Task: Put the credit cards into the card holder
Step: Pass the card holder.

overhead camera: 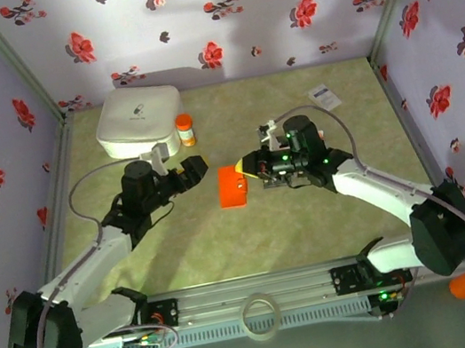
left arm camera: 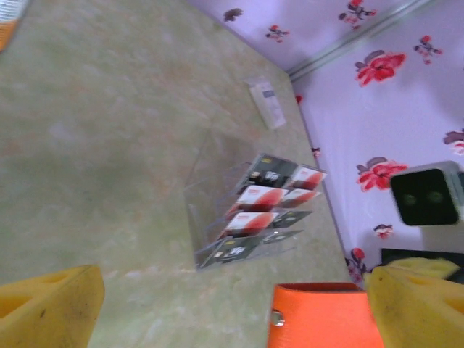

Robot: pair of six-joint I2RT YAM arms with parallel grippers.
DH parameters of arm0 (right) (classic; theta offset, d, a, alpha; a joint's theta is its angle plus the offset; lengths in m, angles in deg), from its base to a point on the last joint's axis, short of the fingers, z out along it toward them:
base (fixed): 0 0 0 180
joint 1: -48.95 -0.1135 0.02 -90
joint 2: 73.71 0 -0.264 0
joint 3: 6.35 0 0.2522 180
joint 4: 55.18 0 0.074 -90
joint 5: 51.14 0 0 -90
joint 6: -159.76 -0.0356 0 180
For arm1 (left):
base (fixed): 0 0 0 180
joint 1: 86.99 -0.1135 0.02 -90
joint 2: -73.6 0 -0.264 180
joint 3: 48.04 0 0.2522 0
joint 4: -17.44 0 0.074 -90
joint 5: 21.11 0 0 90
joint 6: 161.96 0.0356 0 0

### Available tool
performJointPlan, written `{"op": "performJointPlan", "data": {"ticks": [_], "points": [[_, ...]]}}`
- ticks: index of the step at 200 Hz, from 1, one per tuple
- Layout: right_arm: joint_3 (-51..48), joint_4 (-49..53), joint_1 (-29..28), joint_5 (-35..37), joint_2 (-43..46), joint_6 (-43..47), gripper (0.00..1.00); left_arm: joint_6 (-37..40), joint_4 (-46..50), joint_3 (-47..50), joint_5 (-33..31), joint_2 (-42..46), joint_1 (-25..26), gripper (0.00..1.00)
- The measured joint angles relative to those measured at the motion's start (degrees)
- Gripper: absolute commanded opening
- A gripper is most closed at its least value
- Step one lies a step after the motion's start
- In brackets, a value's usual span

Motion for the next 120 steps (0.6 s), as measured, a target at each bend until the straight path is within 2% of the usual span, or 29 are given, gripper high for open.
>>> {"op": "performJointPlan", "data": {"ticks": [30, 120], "points": [[-0.46, -3.54, 0.72, -1.11, 0.13, -3.08, 0.00, -0.74, -6.62, 0.07, -0.85, -2.97, 3.21, 0.87], [-0.46, -8.24, 1.49, -2.73, 1.05, -7.63, 0.00, -3.50, -18.21, 1.51, -1.70, -8.33, 6.27, 0.82]]}}
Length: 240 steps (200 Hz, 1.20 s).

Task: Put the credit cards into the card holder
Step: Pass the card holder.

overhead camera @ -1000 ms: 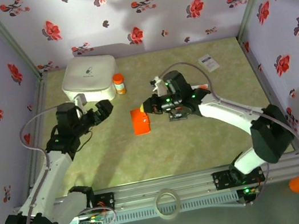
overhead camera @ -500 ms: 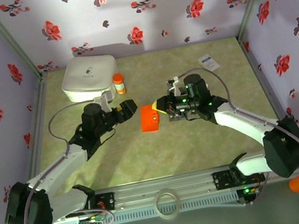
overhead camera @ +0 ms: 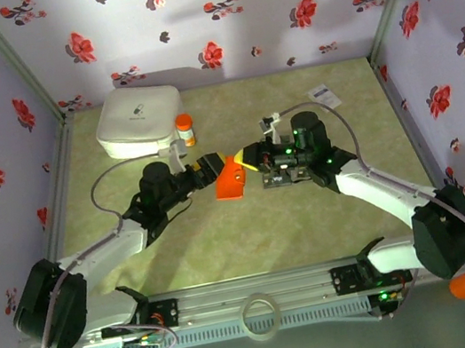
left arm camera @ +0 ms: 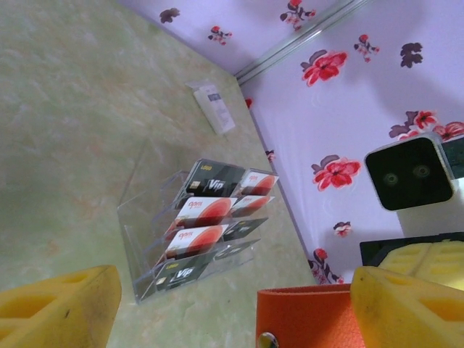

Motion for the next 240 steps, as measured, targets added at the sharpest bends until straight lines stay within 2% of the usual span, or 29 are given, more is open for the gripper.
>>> {"op": "performJointPlan", "data": {"ticks": [57, 108, 165, 181, 207, 213, 220, 232, 240], "points": [[0.00, -1.57, 0.11, -0.17, -0.02, -1.14, 0.00, -2.86, -7.93, 1.55, 0.07, -1.31, 1.05, 0.78], [0.00, -2.97, 0.46, -0.20, -0.02, -2.12, 0.00, -4.98, -13.03, 1.77, 0.24, -3.08, 1.55, 0.67], [-0.24, -3.74, 0.74, -0.37, -0.72, -2.40, 0.00, -6.54, -16.90, 1.77, 1.31, -4.22, 1.92, 0.34], [-0.37, -3.89, 1.16, -0.66, -0.94, -2.47, 0.00, -6.47, -17.07, 1.77, 1.14, -4.22, 1.88, 0.23], [-0.68, -3.89, 1.60, -0.83, -1.55, -2.49, 0.00, -6.62, -17.92, 1.77, 1.33, -4.22, 1.90, 0.00], [-0.74, -3.91, 1.73, -0.83, -1.75, -2.49, 0.00, -6.82, -18.03, 1.77, 1.33, -4.22, 1.95, 0.00], [-0.85, -3.93, 1.84, -0.92, -1.92, -2.49, 0.08, -6.71, -18.03, 1.79, 1.33, -4.22, 1.92, 0.00], [-0.98, -3.82, 1.95, -1.14, -2.05, -2.80, 0.26, -6.75, -17.88, 1.81, 1.38, -4.22, 1.95, 0.00], [-1.05, -3.80, 2.10, -1.27, -2.03, -2.78, 0.34, -6.73, -17.84, 1.90, 1.33, -4.22, 2.01, 0.00]]}}
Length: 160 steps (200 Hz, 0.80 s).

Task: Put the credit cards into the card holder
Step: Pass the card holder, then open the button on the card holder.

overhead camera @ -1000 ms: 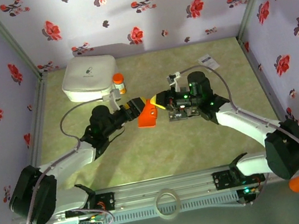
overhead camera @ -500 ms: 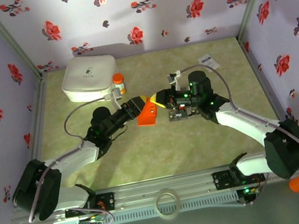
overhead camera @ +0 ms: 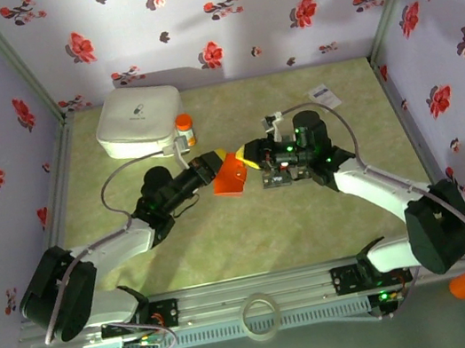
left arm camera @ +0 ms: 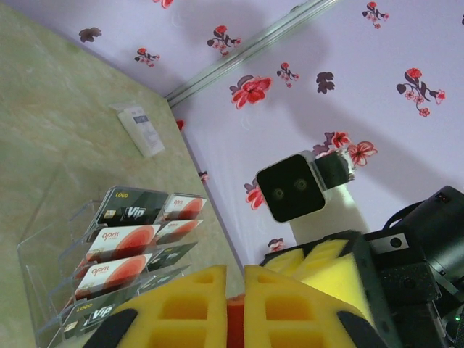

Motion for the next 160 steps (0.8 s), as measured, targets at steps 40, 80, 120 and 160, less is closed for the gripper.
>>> {"op": "performJointPlan", "data": {"ticks": [40, 80, 120, 160], "points": [[1.62, 14.80, 1.18, 5.88, 3.50, 8.50, 0.51, 0.17, 1.38, 1.97, -1.66, 0.17, 0.02, 0.00], [6.58, 34.64, -3.93, 22.64, 10.47, 18.67, 0.56, 0.35, 4.20, 4.52, -7.43, 1.97, 0.68, 0.00], [8.90, 41.57, -13.62, 35.93, 8.90, 21.73, 0.58, 1.64, 6.64, 4.79, -12.87, 3.48, 2.69, 0.00], [13.44, 43.41, -19.61, 43.19, 1.75, 23.52, 0.58, 2.62, 8.20, 4.79, -15.34, 4.04, 3.58, 0.00]]}}
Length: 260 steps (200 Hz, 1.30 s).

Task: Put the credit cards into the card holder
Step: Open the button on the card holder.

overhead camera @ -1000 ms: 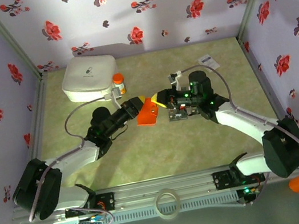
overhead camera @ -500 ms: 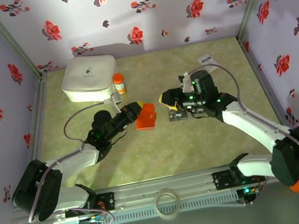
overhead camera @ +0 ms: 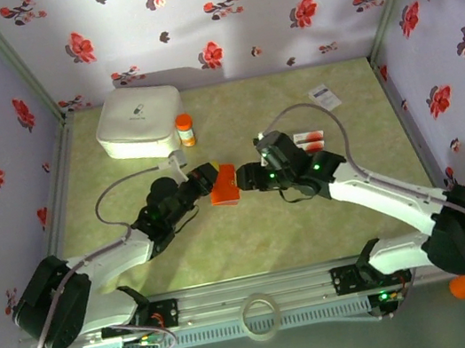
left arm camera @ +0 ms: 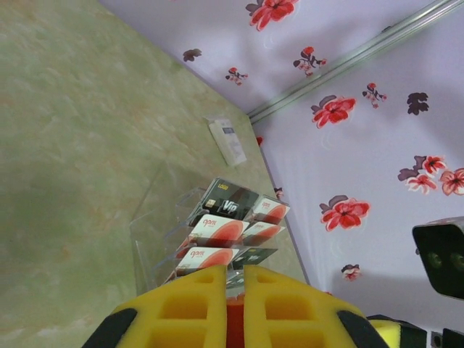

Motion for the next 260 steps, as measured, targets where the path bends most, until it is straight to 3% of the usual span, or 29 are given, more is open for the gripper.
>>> {"op": "performJointPlan", "data": {"ticks": [106, 162, 183, 207, 232, 260], "points": [[3.08, -2.64, -5.60, 5.03, -9.25, 0.09, 0.55, 0.70, 3.13, 0.00, -1.53, -0.02, 0.74, 0.00], [-6.45, -11.32, -5.35, 6.10, -7.76, -2.91, 0.27, 0.70, 5.31, 0.00, -1.60, -1.11, 1.49, 0.00], [-10.91, -14.47, -2.99, 5.57, -6.75, -3.69, 0.23, 0.66, 5.03, 0.00, -1.18, -1.40, 1.64, 0.00], [-17.92, -12.15, 2.49, 6.82, -6.23, -4.59, 0.24, 0.66, 2.64, -0.11, -0.90, -1.27, 1.64, 0.00], [-20.06, -8.22, 2.78, 7.02, -1.05, -4.96, 0.28, 0.66, 1.88, -0.11, -0.76, -0.52, 1.64, 0.00], [-20.04, -8.04, 2.69, 6.14, 9.05, -5.44, 0.45, 0.59, 1.53, -0.11, -0.79, 0.66, 1.55, 0.00]]}}
